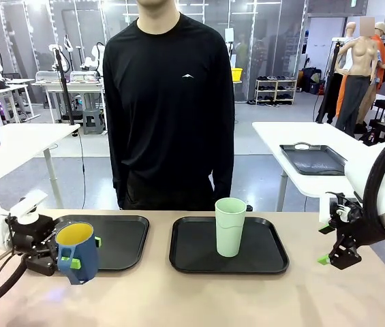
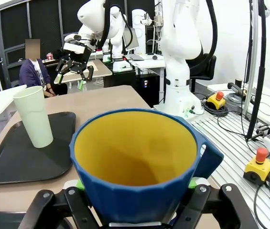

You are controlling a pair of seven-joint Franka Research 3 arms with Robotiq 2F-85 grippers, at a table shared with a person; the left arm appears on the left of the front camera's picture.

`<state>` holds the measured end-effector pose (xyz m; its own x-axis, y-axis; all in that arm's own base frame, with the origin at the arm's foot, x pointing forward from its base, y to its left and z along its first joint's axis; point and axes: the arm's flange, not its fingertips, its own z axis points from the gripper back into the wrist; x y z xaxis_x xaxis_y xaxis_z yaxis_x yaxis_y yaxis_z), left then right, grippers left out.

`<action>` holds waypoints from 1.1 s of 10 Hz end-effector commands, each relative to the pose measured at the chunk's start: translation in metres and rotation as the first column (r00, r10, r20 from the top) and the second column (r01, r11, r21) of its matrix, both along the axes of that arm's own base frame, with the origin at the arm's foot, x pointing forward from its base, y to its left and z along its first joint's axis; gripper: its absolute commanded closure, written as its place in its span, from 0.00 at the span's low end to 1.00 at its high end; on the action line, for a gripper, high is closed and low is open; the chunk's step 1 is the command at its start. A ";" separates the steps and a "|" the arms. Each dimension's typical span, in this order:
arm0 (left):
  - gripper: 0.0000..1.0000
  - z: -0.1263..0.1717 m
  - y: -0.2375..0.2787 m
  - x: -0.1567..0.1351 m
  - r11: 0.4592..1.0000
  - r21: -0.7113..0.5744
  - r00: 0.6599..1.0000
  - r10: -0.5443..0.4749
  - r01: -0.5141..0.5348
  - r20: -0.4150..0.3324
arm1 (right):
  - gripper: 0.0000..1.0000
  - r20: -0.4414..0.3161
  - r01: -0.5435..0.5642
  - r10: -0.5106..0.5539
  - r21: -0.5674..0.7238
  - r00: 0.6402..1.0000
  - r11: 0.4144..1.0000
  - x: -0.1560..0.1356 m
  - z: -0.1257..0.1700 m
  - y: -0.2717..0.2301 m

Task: Sort and store the cups by type.
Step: Pick up the Handle plastic cup and place it into the empty Flat Tray.

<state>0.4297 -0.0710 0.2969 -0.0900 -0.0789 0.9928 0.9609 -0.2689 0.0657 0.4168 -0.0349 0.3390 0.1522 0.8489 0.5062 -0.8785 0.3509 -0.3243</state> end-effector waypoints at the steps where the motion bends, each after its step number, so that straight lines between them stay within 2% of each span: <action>1: 0.54 0.001 -0.001 0.000 1.000 -0.001 1.000 -0.002 0.002 0.006 | 0.00 0.007 0.012 -0.012 -0.002 1.000 1.000 0.001 -0.001 0.001; 2: 0.25 0.000 0.000 0.000 1.000 0.000 1.000 0.000 0.000 0.000 | 0.00 0.007 0.012 -0.012 -0.002 1.000 1.000 0.001 -0.001 0.001; 3: 0.25 -0.003 0.002 0.026 0.999 -0.042 1.000 -0.012 0.013 0.022 | 0.00 0.007 0.012 -0.012 -0.002 1.000 1.000 0.001 -0.001 0.001; 5: 0.25 0.003 0.010 0.061 0.998 -0.057 0.996 0.042 -0.038 0.075 | 0.00 0.007 0.012 -0.012 -0.002 1.000 1.000 0.001 -0.001 0.001; 9: 0.25 0.017 0.017 0.133 0.987 -0.034 0.984 0.156 -0.154 0.080 | 0.00 0.007 0.012 -0.012 -0.002 1.000 1.000 0.001 -0.001 0.001; 11: 0.25 0.017 0.021 0.147 0.984 -0.007 0.982 0.178 -0.178 0.063 | 0.00 0.007 0.012 -0.012 -0.002 1.000 1.000 0.001 -0.001 0.001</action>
